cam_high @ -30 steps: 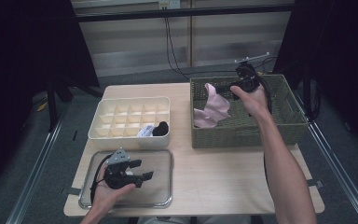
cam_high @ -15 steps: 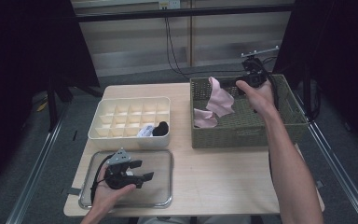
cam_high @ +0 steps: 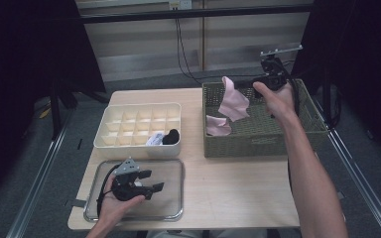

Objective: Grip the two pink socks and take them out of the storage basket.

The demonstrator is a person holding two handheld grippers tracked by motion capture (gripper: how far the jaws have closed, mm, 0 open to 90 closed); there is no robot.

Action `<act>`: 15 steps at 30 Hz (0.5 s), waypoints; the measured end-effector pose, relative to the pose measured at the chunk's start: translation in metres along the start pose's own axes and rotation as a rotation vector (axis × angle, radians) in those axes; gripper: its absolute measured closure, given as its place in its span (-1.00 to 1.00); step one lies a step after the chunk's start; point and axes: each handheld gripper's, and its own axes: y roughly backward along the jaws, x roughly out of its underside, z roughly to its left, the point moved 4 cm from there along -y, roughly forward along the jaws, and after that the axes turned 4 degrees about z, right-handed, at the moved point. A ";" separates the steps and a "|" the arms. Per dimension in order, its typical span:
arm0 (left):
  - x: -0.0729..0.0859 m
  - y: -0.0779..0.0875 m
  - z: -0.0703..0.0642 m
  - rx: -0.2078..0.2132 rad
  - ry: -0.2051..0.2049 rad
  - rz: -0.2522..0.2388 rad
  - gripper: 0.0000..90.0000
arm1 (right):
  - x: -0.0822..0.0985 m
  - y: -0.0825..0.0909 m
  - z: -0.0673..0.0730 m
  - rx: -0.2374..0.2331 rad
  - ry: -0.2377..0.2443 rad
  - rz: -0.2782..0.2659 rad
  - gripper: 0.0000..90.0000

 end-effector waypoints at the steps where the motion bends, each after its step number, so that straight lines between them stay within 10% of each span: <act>1: 0.000 0.000 0.000 0.000 0.001 -0.001 -0.36 | -0.001 0.002 0.001 -0.002 0.003 -0.002 0.99; 15: 0.000 -0.001 -0.002 0.027 0.021 0.013 -0.36 | -0.004 0.021 0.011 -0.012 0.022 -0.036 0.99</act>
